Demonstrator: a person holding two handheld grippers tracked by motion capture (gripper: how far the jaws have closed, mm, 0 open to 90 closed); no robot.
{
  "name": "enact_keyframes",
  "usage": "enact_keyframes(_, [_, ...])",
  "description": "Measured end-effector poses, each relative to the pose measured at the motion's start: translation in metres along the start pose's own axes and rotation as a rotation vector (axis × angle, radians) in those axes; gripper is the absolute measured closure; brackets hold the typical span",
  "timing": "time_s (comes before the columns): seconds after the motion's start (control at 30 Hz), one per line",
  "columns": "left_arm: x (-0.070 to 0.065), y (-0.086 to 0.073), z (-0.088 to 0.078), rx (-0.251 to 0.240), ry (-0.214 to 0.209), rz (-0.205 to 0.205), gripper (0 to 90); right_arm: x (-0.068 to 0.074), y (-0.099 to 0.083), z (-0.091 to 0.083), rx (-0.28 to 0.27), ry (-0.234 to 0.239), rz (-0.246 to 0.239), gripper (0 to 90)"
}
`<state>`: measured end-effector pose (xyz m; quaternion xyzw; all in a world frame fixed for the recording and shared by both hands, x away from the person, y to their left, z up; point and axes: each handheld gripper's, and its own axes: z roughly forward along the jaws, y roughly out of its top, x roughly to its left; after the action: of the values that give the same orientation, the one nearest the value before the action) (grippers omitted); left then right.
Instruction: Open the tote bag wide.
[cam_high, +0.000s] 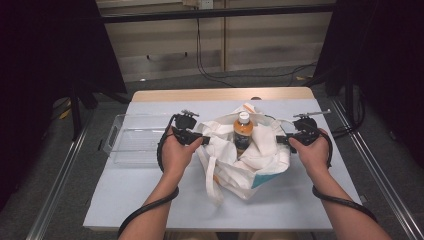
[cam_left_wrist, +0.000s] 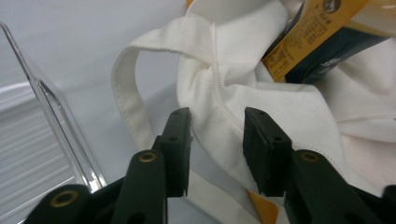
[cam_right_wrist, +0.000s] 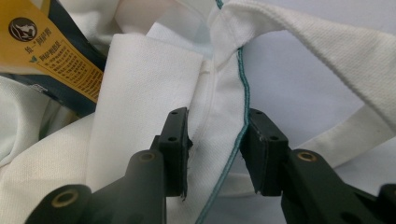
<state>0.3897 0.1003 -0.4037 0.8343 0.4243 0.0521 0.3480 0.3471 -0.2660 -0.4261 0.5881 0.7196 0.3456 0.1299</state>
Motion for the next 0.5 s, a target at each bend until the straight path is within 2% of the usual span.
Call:
enact_keyframes(0.03, [0.0009,-0.0021,0.0023,-0.005,-0.004,-0.015,66.6,-0.0005,-0.0003,0.0002,-0.004,0.003,0.001,65.3])
enact_keyframes(0.1, [0.0005,-0.0029,0.0032,-0.007,0.008,-0.016,72.6,-0.0008,-0.0008,0.0001,-0.006,0.003,0.002,65.8])
enact_keyframes(0.13, [0.0017,-0.0027,0.0031,0.009,0.012,-0.002,75.5,-0.0009,-0.0009,0.0001,-0.007,0.003,0.002,66.0])
enact_keyframes(0.2, [0.0018,-0.0026,0.0029,0.006,0.02,0.002,79.7,-0.0007,-0.001,0.0001,-0.008,0.004,0.004,66.4])
enact_keyframes(0.23, [0.0011,-0.0017,0.0025,0.01,0.032,0.02,83.4,-0.0002,-0.0013,0.0002,-0.009,0.001,0.007,67.7])
enact_keyframes(0.4, [-0.0008,0.0017,-0.0016,-0.005,0.058,0.021,87.3,0.0002,-0.0004,0.0001,-0.014,-0.001,0.002,68.6])
enact_keyframes(0.47, [-0.0013,0.0024,-0.002,-0.007,0.055,0.016,87.6,0.0006,-0.0006,-0.0009,-0.018,-0.003,-0.005,71.9])
enact_keyframes(0.5, [-0.0009,0.0027,-0.0032,-0.002,0.06,0.026,87.8,0.0006,-0.0007,-0.0015,-0.02,0.0,-0.009,72.5])
